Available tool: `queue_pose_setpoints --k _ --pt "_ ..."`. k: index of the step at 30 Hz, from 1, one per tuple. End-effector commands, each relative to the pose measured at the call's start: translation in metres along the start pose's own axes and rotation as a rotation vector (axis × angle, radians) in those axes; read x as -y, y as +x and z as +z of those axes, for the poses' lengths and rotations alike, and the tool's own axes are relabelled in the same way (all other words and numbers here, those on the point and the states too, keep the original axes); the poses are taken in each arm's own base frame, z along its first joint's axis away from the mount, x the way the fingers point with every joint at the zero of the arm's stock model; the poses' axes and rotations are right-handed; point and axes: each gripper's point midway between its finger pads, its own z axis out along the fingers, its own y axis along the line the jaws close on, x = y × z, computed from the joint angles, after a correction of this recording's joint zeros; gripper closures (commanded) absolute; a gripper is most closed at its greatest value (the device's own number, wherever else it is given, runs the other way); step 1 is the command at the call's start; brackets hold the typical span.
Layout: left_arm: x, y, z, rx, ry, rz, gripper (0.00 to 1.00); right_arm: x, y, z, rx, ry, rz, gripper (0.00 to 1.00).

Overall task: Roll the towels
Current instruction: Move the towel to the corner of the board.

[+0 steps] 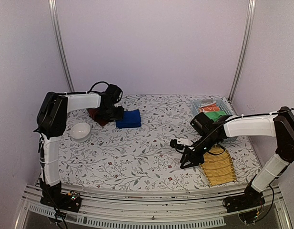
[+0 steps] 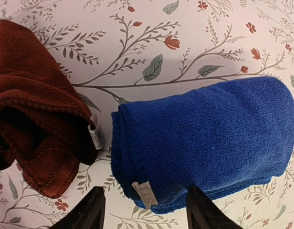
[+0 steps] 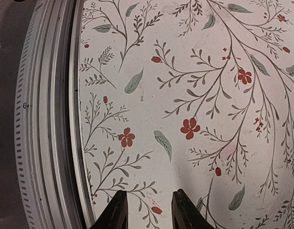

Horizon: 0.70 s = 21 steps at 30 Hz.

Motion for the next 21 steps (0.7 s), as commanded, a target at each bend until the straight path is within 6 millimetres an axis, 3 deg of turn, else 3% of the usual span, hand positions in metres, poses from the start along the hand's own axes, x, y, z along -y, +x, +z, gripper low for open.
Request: queue_pose_setpoints --k 1,7,12,15,21 --pt "-0.004 -0.014 -0.027 0.034 -0.03 -0.044 0.39 0.003 0.002 0.002 0.0 -0.003 0.012 0.65" --pt "0.008 -0.013 -0.029 0.026 0.024 -0.052 0.66 0.003 0.002 0.003 -0.003 -0.004 0.014 0.66" --pt "0.009 -0.013 -0.017 0.015 0.022 -0.042 0.66 0.003 0.004 0.005 -0.008 -0.006 0.02 0.66" --pt "0.007 -0.012 -0.011 0.001 0.006 -0.04 0.6 0.003 0.004 0.004 -0.008 -0.005 0.019 0.66" --pt "0.012 -0.012 -0.004 -0.005 0.022 -0.029 0.67 0.003 0.006 0.005 -0.014 -0.004 0.021 0.66"
